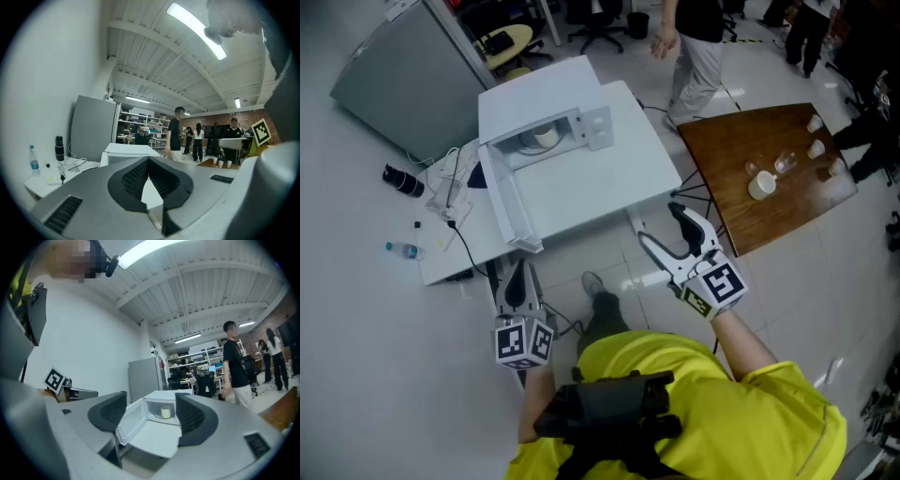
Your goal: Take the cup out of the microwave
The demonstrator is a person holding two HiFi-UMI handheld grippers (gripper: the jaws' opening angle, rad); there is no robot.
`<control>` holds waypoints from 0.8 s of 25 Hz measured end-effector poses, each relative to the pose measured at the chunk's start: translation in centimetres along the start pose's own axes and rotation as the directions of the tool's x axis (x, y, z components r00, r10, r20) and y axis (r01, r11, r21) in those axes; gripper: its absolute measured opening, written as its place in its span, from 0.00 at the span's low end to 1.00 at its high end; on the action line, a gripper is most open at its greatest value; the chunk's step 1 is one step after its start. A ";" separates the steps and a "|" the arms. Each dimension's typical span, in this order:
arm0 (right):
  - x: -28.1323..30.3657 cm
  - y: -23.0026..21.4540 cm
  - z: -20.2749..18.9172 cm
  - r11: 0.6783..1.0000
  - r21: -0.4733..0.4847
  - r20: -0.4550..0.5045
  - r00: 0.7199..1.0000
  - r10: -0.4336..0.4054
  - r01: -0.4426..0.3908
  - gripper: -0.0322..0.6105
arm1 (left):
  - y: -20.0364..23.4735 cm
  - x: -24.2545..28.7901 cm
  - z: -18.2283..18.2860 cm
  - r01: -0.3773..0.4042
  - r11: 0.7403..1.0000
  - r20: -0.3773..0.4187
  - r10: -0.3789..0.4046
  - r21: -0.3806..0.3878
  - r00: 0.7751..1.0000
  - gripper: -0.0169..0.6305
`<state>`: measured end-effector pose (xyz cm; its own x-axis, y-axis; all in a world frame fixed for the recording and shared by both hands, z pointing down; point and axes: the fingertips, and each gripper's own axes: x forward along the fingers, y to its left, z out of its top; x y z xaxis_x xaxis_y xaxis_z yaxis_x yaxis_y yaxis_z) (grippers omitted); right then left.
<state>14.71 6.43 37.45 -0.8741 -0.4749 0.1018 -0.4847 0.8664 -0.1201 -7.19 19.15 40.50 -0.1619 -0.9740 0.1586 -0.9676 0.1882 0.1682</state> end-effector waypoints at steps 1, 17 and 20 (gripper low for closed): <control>3.1 0.0 -0.1 1.000 0.002 -0.001 1.000 0.007 -0.007 0.62 | 1.8 1.6 0.7 -0.006 1.000 0.004 0.006 0.001 1.000 0.02; 45.1 -5.1 -18.6 0.998 -0.062 -0.238 0.970 -0.039 0.025 0.85 | 18.0 16.0 1.9 -0.043 0.999 -0.112 0.045 0.021 0.993 0.02; 51.5 -7.9 -23.5 0.993 -0.081 -0.267 0.959 -0.099 0.080 0.85 | 18.5 17.6 0.1 -0.041 0.999 -0.166 0.044 0.023 0.985 0.02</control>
<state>-25.72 -21.26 66.85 -0.7815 -0.4998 0.3734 -0.5489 0.8353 -0.0310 -27.97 5.48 46.28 -0.1701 -0.9302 0.3253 -0.9643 0.2251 0.1392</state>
